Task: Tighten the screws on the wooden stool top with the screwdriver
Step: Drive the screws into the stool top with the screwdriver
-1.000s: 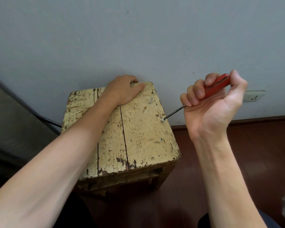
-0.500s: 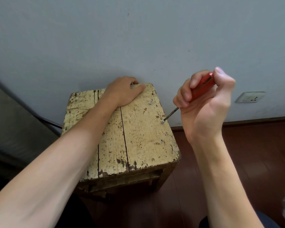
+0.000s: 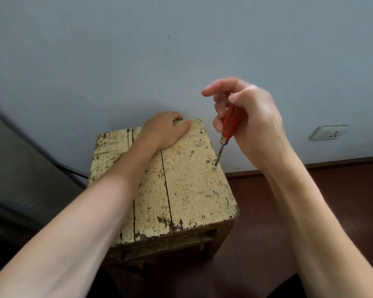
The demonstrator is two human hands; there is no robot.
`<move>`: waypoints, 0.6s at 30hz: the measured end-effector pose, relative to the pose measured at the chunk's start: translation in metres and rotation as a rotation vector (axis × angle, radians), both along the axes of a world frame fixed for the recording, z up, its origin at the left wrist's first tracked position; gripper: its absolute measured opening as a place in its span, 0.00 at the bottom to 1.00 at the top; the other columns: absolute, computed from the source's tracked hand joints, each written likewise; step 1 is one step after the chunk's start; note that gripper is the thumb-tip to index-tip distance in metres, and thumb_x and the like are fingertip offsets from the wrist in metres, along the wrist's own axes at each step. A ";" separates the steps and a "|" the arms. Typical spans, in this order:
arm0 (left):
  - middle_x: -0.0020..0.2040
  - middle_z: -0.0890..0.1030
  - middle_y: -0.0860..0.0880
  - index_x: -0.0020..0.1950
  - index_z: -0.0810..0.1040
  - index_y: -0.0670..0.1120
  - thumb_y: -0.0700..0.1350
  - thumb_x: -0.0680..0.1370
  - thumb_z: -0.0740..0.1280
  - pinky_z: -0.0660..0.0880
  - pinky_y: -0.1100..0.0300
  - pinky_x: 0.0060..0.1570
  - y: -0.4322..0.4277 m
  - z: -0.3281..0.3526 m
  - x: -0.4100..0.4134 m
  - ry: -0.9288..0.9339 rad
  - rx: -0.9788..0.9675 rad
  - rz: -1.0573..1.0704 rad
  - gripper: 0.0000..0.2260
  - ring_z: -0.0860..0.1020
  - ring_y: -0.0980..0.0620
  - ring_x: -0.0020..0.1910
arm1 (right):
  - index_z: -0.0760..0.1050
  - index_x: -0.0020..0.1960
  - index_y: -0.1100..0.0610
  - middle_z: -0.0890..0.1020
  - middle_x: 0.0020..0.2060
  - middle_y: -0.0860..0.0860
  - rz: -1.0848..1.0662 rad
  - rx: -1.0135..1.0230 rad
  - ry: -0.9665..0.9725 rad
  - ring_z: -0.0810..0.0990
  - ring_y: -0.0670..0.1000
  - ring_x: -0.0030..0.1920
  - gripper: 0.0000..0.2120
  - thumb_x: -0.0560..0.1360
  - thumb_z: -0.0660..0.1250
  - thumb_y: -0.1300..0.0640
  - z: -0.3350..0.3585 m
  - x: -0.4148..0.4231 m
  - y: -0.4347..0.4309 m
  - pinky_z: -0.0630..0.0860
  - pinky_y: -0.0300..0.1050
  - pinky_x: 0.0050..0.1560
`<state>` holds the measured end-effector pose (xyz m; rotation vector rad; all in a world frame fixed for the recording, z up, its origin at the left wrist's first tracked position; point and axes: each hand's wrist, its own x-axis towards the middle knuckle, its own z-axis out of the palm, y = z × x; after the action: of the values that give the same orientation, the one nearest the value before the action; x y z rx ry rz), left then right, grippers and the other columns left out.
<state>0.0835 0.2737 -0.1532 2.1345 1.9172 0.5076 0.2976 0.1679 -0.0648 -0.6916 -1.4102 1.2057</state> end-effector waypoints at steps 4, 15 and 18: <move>0.51 0.82 0.55 0.55 0.80 0.56 0.70 0.78 0.58 0.76 0.49 0.53 0.000 0.000 0.000 0.014 -0.004 -0.002 0.21 0.79 0.48 0.51 | 0.86 0.39 0.51 0.83 0.35 0.51 0.078 -0.007 0.025 0.78 0.53 0.33 0.22 0.74 0.53 0.59 0.002 0.001 0.006 0.73 0.46 0.37; 0.56 0.83 0.55 0.59 0.81 0.57 0.71 0.77 0.58 0.72 0.53 0.50 0.004 -0.004 -0.001 0.013 0.012 0.003 0.24 0.79 0.50 0.55 | 0.65 0.26 0.53 0.60 0.21 0.47 -0.025 -0.162 0.197 0.55 0.47 0.22 0.25 0.82 0.57 0.53 0.002 -0.015 -0.007 0.53 0.38 0.25; 0.58 0.83 0.55 0.60 0.81 0.56 0.71 0.77 0.58 0.72 0.52 0.53 0.004 -0.004 -0.001 0.010 0.006 0.012 0.25 0.79 0.48 0.57 | 0.63 0.30 0.52 0.62 0.24 0.46 -0.378 -0.210 0.353 0.57 0.47 0.25 0.27 0.89 0.56 0.56 0.000 -0.025 -0.013 0.50 0.44 0.28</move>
<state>0.0826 0.2777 -0.1573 2.1349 1.9367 0.5074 0.2723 0.1547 -0.0643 -0.8036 -0.8247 1.1149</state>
